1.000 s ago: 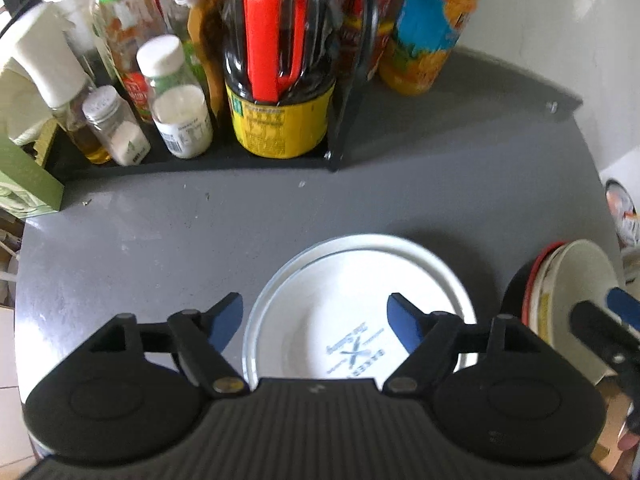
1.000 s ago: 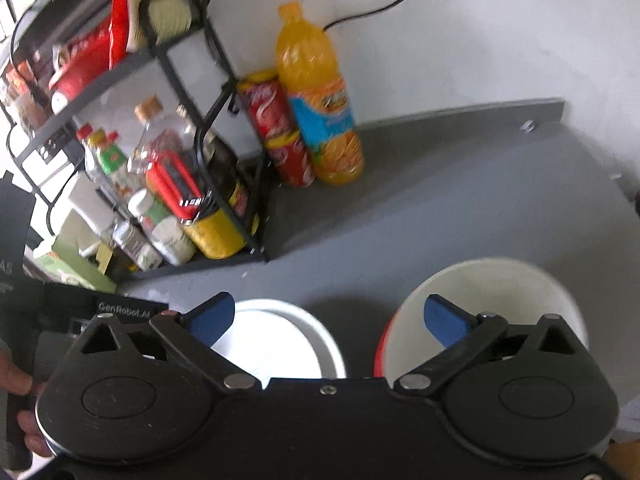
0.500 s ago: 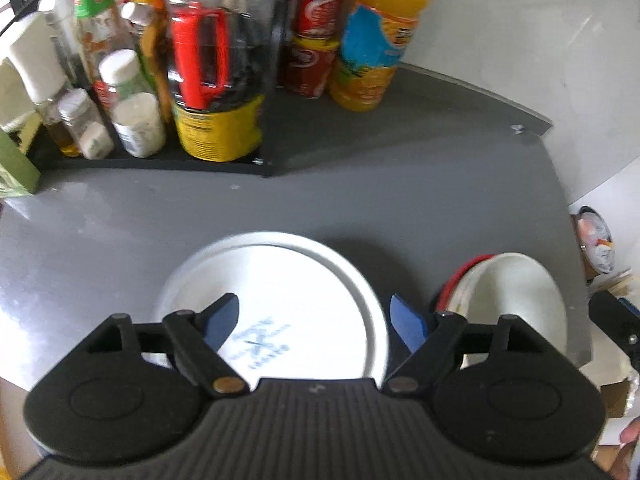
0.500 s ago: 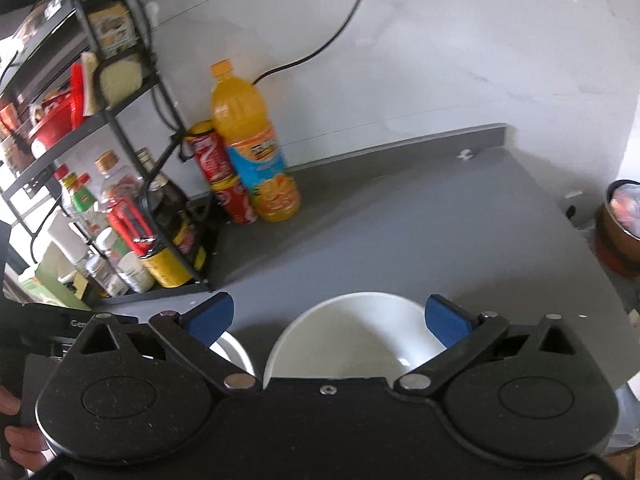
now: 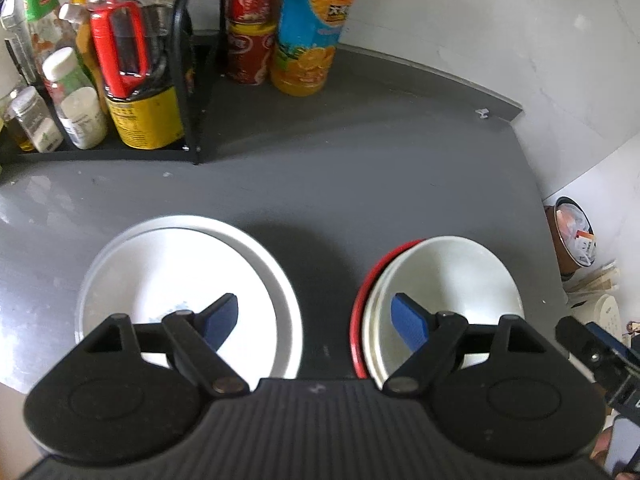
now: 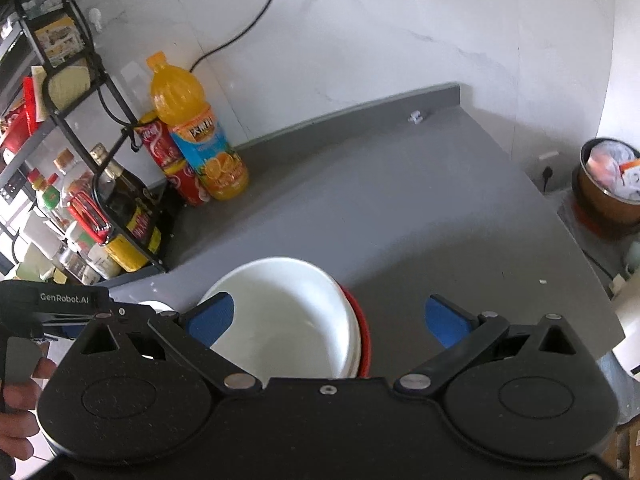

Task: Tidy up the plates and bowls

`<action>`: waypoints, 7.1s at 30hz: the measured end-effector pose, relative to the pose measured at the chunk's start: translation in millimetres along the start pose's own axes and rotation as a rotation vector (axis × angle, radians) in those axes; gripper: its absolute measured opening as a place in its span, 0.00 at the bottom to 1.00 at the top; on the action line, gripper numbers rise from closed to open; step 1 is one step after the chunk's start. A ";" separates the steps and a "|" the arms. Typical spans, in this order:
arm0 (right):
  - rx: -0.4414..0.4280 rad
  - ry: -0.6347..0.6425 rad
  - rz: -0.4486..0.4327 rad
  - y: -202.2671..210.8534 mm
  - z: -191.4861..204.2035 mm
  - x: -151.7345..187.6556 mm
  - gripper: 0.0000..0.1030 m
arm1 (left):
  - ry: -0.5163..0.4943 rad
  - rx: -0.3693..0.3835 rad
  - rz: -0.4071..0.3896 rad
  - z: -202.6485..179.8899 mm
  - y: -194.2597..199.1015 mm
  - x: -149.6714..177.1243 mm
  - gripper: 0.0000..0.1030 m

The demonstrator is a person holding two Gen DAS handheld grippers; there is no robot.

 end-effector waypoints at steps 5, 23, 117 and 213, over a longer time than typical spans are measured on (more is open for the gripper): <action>-0.014 -0.050 0.043 -9.6 -15.1 6.8 1.00 | 0.002 0.026 0.038 -13.3 -10.7 2.4 0.80; -0.042 -0.301 0.189 -54.0 -51.0 50.3 0.57 | -0.053 0.067 0.241 -51.4 -76.2 23.2 0.35; -0.210 0.021 0.402 -134.3 146.7 35.0 0.30 | 0.203 0.043 0.251 167.7 -50.8 12.8 0.23; 0.095 -0.033 -0.155 136.2 222.3 152.7 1.00 | -0.104 0.030 -0.370 192.8 182.3 166.9 1.00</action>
Point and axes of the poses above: each gripper's, at about its wrist camera, not at the fingertips, and y roughly against the way its jaws point, z to its left, x to its underside, the point moved 3 cm from there along -y, roughly the way its jaws point, and after that the axes turned 13 degrees about -x, right-handed, at the moved point
